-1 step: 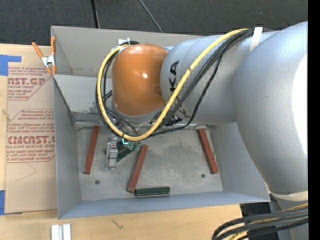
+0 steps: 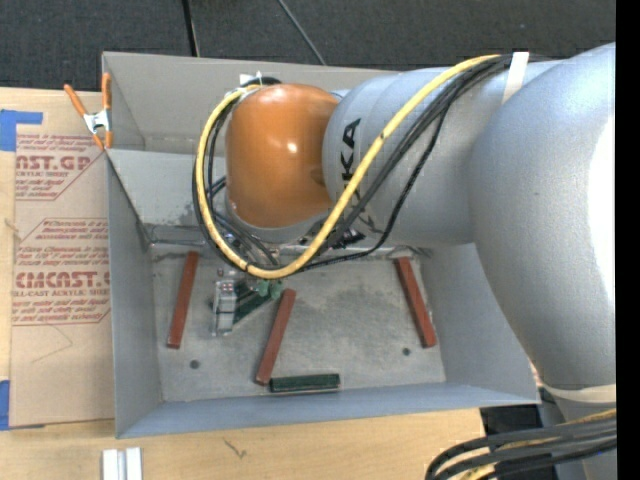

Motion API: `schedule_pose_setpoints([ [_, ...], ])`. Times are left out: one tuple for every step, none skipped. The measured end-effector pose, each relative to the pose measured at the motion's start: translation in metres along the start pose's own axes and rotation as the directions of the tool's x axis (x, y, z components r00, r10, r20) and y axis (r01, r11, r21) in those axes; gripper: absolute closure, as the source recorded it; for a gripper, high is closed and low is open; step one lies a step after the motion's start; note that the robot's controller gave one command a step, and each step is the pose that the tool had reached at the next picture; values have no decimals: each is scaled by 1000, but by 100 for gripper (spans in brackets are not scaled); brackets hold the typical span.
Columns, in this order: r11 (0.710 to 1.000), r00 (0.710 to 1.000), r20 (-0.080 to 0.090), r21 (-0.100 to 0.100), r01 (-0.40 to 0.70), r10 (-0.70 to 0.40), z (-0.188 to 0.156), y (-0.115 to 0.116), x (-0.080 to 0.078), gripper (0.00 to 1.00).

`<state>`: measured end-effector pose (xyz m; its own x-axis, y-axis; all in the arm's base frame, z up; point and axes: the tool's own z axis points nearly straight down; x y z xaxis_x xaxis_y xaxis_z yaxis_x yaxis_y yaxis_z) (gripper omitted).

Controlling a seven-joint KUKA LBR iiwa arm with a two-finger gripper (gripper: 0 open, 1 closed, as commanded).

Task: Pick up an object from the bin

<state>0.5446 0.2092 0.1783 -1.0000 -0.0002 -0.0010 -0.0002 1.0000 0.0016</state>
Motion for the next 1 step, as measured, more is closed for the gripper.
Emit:
schedule_pose_setpoints([
  [998,998,5,0,64,-64,75,-55,-21,0],
])
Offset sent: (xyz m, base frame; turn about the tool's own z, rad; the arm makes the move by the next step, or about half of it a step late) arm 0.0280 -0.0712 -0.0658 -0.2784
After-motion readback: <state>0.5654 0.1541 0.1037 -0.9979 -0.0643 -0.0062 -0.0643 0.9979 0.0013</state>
